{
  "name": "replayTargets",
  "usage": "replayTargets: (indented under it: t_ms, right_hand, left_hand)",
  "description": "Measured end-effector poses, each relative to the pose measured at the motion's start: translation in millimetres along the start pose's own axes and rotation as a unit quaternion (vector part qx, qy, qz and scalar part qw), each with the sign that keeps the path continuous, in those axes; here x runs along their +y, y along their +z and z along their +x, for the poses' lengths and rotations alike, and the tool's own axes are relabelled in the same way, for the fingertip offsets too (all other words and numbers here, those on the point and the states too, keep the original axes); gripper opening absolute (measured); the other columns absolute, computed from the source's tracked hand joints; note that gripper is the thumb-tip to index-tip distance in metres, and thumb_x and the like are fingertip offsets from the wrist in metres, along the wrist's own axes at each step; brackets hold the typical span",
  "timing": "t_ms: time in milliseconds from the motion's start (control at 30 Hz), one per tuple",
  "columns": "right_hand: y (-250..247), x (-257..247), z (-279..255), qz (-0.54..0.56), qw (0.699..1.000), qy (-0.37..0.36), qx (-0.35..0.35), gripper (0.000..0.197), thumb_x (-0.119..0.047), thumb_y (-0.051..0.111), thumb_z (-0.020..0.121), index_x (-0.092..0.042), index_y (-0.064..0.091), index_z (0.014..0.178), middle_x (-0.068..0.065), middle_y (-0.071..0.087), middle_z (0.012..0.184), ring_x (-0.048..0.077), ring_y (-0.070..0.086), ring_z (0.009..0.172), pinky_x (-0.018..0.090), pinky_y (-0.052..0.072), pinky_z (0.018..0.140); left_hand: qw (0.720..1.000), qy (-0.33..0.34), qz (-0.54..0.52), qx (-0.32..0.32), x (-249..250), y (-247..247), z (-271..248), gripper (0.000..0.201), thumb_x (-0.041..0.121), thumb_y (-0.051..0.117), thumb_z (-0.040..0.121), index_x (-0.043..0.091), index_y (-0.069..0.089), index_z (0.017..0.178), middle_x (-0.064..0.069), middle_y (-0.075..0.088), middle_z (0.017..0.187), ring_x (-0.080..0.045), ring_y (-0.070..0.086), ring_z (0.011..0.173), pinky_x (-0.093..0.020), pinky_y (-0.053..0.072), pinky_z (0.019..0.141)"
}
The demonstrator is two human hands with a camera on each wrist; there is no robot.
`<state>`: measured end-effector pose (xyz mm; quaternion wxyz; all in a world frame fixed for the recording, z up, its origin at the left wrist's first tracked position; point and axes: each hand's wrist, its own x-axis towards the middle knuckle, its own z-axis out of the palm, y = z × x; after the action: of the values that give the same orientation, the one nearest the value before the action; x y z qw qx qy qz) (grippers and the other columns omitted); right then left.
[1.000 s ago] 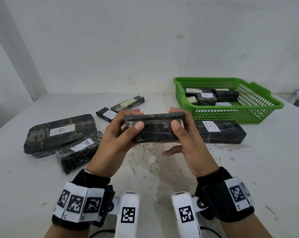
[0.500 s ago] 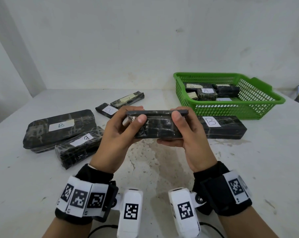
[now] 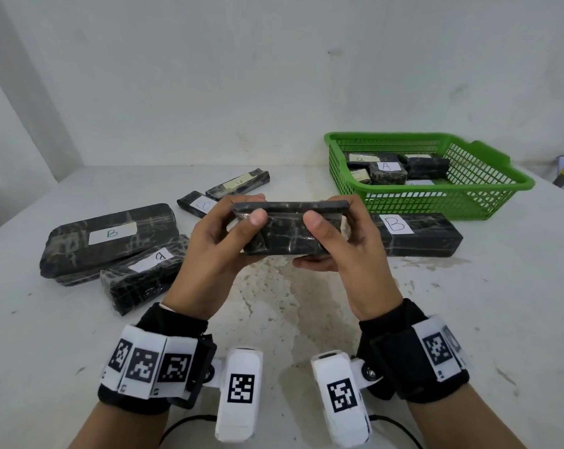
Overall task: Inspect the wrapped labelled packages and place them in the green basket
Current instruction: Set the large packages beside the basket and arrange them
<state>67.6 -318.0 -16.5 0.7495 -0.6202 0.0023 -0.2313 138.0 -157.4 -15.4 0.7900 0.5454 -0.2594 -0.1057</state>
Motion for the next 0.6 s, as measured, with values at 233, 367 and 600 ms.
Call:
replayTargets:
  t_ms: [233, 367, 600]
  right_hand:
    - [-2.8, -0.3, 1.6, -0.021, 0.998, 0.046, -0.023, 0.047, -0.038, 0.079, 0.078, -0.018, 0.053, 0.111, 0.007, 0.061, 0.124, 0.029, 0.070, 0.104, 0.041, 0.062, 0.069]
    - [-1.4, -2.0, 1.3, -0.039, 0.998, 0.027, -0.030, 0.055, -0.031, 0.080, 0.072, -0.016, 0.049, 0.115, 0.006, 0.065, 0.116, 0.025, 0.074, 0.090, 0.036, 0.061, 0.067]
    - [-2.0, -3.1, 1.6, -0.028, 0.998, 0.045, -0.043, 0.059, -0.032, 0.080, 0.072, -0.016, 0.048, 0.118, 0.006, 0.065, 0.117, 0.022, 0.074, 0.083, 0.033, 0.060, 0.066]
  left_hand:
    - [1.000, 0.001, 0.023, -0.005, -3.4, -0.8, 0.0, 0.051, 0.029, 0.073, 0.073, 0.003, 0.058, 0.114, -0.008, 0.071, 0.106, -0.024, 0.071, 0.100, -0.037, 0.059, 0.079]
    - [1.000, -0.006, 0.012, 0.000, -3.1, -2.2, 0.2, 0.054, 0.031, 0.074, 0.071, 0.007, 0.058, 0.117, -0.018, 0.067, 0.118, -0.028, 0.069, 0.107, -0.042, 0.060, 0.084]
    - [1.000, -0.002, 0.013, -0.015, -1.3, -3.9, 1.0, 0.054, 0.027, 0.074, 0.073, 0.002, 0.055, 0.117, -0.025, 0.063, 0.121, -0.034, 0.068, 0.107, -0.042, 0.059, 0.084]
